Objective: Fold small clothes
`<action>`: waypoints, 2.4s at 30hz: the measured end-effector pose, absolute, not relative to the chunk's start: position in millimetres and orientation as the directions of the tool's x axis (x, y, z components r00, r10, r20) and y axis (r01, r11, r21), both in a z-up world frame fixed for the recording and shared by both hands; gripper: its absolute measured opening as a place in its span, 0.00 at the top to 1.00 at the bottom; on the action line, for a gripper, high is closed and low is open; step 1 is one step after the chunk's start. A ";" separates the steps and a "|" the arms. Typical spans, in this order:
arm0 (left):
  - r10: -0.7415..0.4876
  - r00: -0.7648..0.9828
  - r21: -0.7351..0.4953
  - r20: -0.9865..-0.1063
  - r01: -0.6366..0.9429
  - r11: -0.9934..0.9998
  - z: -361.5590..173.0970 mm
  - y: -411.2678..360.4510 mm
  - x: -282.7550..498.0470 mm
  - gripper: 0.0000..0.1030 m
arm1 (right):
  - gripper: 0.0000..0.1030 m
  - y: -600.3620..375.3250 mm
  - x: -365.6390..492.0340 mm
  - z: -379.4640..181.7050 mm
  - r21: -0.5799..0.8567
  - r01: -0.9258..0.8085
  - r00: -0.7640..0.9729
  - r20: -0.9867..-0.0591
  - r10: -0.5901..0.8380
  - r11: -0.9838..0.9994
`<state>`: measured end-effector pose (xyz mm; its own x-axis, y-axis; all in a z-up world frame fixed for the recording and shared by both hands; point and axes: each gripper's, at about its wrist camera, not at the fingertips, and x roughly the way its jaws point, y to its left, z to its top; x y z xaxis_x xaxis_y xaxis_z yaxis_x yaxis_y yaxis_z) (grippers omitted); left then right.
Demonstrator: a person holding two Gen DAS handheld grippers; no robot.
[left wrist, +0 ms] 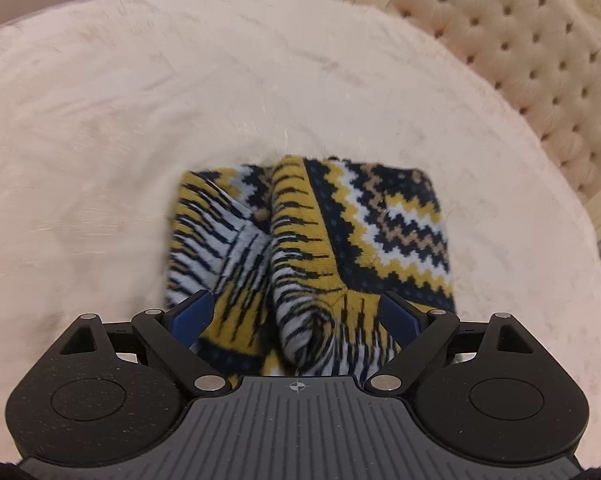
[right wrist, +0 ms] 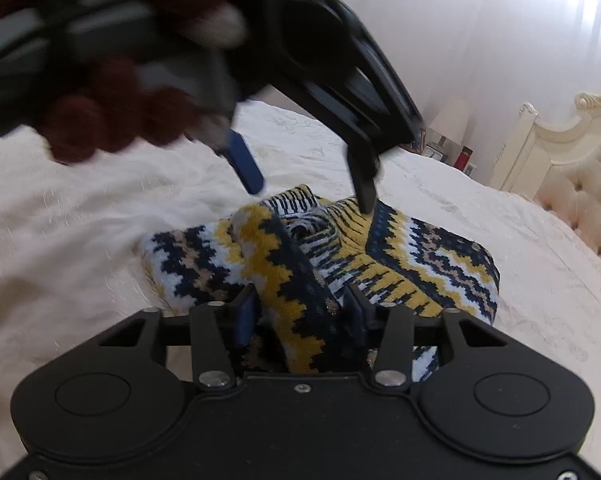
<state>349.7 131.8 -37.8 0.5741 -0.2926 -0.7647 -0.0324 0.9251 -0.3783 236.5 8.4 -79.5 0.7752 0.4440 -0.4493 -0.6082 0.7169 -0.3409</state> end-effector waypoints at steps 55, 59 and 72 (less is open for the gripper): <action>-0.151 0.760 -0.088 -0.632 0.123 0.988 -18.8 131.3 299.3 0.43 | 0.35 -82.0 300.5 -72.2 0.288 -0.510 0.718 -0.376 0.586 0.810; -0.157 0.733 -0.072 -0.661 0.146 0.987 -40.7 118.4 290.6 0.43 | 0.35 -80.3 302.5 -86.5 0.288 -0.531 0.666 -0.440 0.602 0.797; -0.118 0.709 -0.127 -0.696 0.040 0.991 -56.7 142.5 274.4 0.42 | 0.30 -63.0 306.8 -97.4 0.177 -0.585 0.638 -0.503 0.583 0.792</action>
